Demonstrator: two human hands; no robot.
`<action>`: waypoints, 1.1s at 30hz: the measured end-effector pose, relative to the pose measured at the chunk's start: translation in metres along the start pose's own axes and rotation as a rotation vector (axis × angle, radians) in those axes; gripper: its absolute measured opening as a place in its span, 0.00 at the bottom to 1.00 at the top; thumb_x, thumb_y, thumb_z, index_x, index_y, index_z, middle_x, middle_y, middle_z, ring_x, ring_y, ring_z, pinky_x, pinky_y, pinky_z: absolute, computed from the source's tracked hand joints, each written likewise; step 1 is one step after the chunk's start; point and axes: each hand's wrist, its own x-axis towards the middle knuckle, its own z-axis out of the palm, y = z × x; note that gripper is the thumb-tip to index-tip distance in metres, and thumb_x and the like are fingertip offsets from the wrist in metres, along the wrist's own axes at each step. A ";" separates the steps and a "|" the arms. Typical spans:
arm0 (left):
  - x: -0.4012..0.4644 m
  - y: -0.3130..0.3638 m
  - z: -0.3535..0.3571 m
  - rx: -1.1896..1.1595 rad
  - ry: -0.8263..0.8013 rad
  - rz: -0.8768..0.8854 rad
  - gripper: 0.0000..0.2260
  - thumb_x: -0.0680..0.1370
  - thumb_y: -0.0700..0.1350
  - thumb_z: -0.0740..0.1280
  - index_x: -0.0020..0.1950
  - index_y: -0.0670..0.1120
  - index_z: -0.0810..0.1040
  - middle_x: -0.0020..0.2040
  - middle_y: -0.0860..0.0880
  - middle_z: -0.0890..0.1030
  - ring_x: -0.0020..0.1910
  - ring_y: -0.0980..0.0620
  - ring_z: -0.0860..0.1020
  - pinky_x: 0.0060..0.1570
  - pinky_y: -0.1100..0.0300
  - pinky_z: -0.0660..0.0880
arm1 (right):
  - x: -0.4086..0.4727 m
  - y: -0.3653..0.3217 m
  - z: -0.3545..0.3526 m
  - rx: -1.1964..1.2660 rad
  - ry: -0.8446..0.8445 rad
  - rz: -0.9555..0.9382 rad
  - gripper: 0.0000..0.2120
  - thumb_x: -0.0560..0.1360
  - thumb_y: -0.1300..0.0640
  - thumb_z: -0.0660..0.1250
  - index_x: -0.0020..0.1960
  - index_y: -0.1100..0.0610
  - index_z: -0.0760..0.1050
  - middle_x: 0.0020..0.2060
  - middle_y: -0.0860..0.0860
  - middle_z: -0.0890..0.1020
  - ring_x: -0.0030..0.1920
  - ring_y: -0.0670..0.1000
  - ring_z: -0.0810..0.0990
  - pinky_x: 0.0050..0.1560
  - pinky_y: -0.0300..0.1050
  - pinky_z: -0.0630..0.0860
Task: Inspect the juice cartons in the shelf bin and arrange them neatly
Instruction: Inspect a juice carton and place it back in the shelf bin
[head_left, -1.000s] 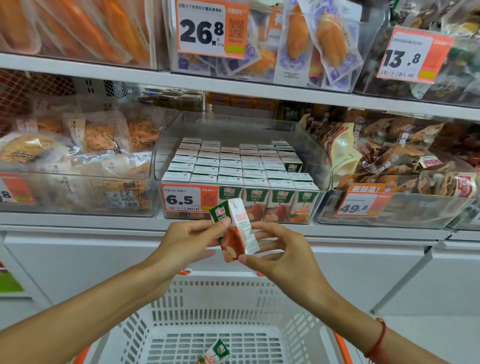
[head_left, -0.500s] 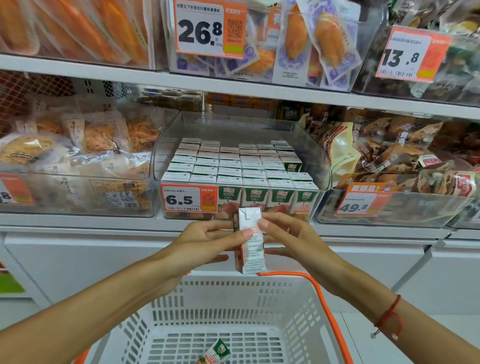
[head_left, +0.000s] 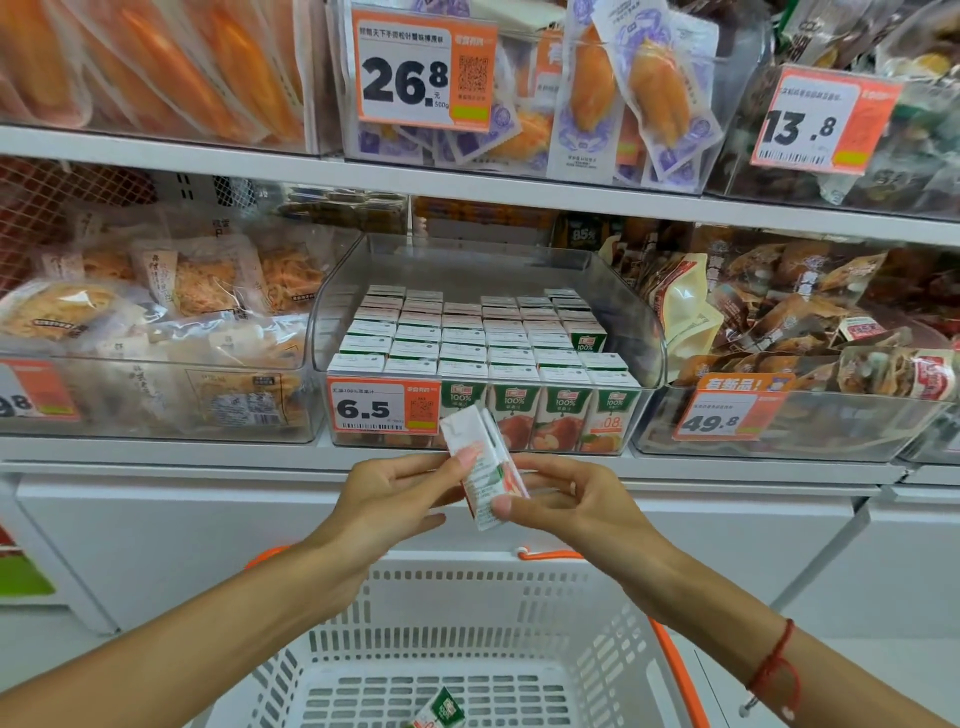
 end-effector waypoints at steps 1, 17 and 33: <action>0.000 -0.002 0.000 -0.005 0.042 -0.004 0.15 0.72 0.51 0.73 0.55 0.46 0.83 0.45 0.52 0.87 0.46 0.58 0.84 0.43 0.67 0.79 | 0.000 0.001 0.001 -0.040 0.068 -0.002 0.19 0.66 0.52 0.79 0.55 0.47 0.80 0.43 0.44 0.86 0.46 0.45 0.84 0.54 0.49 0.81; 0.006 0.007 -0.007 0.046 -0.116 -0.001 0.12 0.78 0.50 0.67 0.59 0.48 0.82 0.50 0.53 0.86 0.51 0.59 0.83 0.47 0.67 0.80 | 0.005 -0.004 -0.014 0.038 -0.097 0.057 0.12 0.76 0.49 0.67 0.58 0.49 0.81 0.53 0.48 0.85 0.55 0.47 0.82 0.59 0.43 0.79; -0.003 0.002 0.008 0.161 -0.019 0.281 0.13 0.69 0.45 0.78 0.52 0.55 0.83 0.48 0.59 0.86 0.47 0.65 0.82 0.43 0.73 0.77 | -0.007 0.003 0.002 -0.366 0.150 -0.304 0.19 0.65 0.53 0.80 0.50 0.50 0.75 0.45 0.39 0.82 0.45 0.43 0.81 0.48 0.40 0.79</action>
